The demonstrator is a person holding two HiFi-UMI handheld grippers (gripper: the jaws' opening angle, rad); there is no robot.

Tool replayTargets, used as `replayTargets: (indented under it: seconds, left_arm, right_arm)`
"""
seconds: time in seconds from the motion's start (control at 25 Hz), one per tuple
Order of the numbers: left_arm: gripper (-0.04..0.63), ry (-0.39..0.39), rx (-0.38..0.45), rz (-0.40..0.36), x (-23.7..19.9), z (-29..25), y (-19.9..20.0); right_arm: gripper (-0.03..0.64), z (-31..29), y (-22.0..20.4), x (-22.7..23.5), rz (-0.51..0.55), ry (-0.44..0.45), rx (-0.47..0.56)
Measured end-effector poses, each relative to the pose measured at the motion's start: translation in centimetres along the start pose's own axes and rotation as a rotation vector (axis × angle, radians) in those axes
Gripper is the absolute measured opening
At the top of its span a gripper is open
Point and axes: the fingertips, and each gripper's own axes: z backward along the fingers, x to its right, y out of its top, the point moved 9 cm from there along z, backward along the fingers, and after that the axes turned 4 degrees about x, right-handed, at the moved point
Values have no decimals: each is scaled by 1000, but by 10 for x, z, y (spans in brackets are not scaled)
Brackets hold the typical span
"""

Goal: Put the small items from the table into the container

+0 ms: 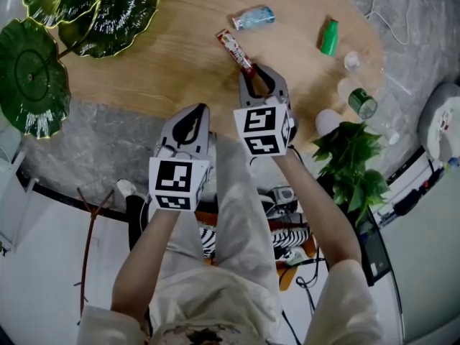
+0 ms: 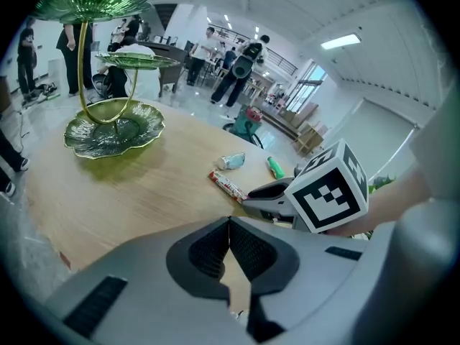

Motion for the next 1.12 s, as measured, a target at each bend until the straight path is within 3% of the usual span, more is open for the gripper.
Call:
replayTargets:
  seconds: [1.12]
  left_arm:
    - [8,1,52,-35,9,35,14]
  right_arm:
    - [109,52,27,-22,-49,33,96]
